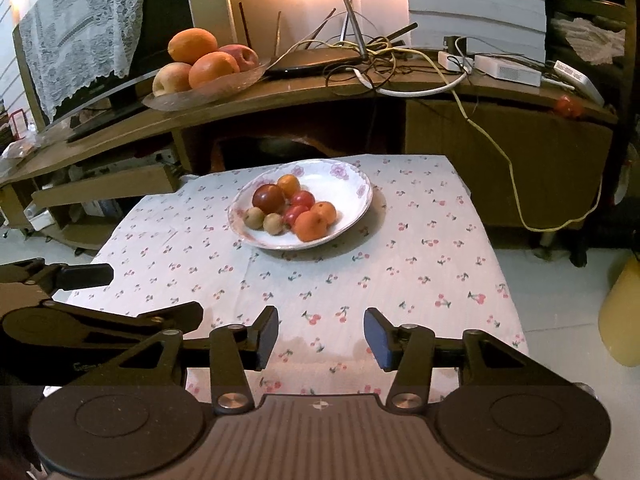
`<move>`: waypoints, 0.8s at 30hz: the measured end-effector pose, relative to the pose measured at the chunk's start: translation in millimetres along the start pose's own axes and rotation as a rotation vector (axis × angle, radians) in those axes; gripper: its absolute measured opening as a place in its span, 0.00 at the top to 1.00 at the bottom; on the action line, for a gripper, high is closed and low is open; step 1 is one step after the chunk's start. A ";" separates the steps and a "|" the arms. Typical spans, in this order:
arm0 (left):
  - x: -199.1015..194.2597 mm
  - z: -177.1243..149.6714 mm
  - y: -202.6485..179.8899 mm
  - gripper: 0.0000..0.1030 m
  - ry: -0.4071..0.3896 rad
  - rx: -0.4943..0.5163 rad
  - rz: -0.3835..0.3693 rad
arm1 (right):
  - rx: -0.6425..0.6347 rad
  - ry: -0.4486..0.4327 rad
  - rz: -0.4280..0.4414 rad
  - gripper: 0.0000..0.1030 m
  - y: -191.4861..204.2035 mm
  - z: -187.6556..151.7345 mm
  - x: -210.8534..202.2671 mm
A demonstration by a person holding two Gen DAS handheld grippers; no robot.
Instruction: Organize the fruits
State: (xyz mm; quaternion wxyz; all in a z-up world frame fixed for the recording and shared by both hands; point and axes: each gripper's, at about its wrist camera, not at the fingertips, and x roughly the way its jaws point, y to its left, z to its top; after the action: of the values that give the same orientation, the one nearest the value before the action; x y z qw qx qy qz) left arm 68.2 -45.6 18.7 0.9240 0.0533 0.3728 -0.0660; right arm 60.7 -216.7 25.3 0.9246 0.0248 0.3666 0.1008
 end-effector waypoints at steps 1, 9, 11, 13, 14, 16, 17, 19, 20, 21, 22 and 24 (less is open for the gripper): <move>-2.1 -1.8 -0.3 0.00 0.001 -0.001 0.001 | 0.001 0.000 0.000 0.51 1.1 -2.4 -2.7; -19.3 -14.0 -3.5 0.00 0.007 0.001 0.007 | 0.004 0.004 -0.003 0.51 5.3 -15.5 -16.7; -23.3 -16.5 -4.3 0.00 0.006 -0.001 0.000 | 0.009 0.002 -0.002 0.51 6.3 -19.5 -22.3; -27.3 -19.4 -5.4 0.00 0.004 0.003 -0.004 | 0.012 -0.001 -0.002 0.51 7.0 -23.2 -27.4; -29.0 -21.0 -6.3 0.00 0.005 0.005 -0.005 | 0.011 -0.002 -0.002 0.51 7.3 -25.0 -30.3; -32.0 -24.6 -7.5 0.00 0.009 0.007 -0.005 | 0.009 -0.003 -0.002 0.51 8.6 -27.3 -34.3; -33.3 -26.4 -7.9 0.00 0.012 0.008 -0.005 | 0.008 -0.002 -0.002 0.51 9.3 -28.9 -36.2; -35.9 -29.4 -9.0 0.00 0.014 0.011 -0.005 | 0.007 -0.002 -0.001 0.51 10.2 -30.2 -38.1; -37.2 -30.8 -9.3 0.00 0.014 0.012 -0.004 | 0.007 -0.002 -0.002 0.51 10.8 -31.3 -39.6; -38.4 -31.9 -9.5 0.00 0.015 0.012 -0.004 | 0.006 -0.001 -0.002 0.51 11.5 -31.8 -40.2; -39.6 -33.2 -9.5 0.00 0.016 0.008 -0.005 | 0.006 0.000 -0.004 0.51 11.9 -32.5 -41.0; -41.8 -35.6 -8.5 0.00 0.017 -0.003 -0.006 | 0.007 0.003 -0.006 0.51 13.1 -34.4 -42.9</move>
State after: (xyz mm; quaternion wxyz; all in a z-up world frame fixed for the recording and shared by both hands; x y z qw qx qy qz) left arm 12.7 -45.3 21.9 0.9207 0.0515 0.3809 -0.0679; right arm 4.5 -213.7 30.6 0.9243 0.0266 0.3682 0.0968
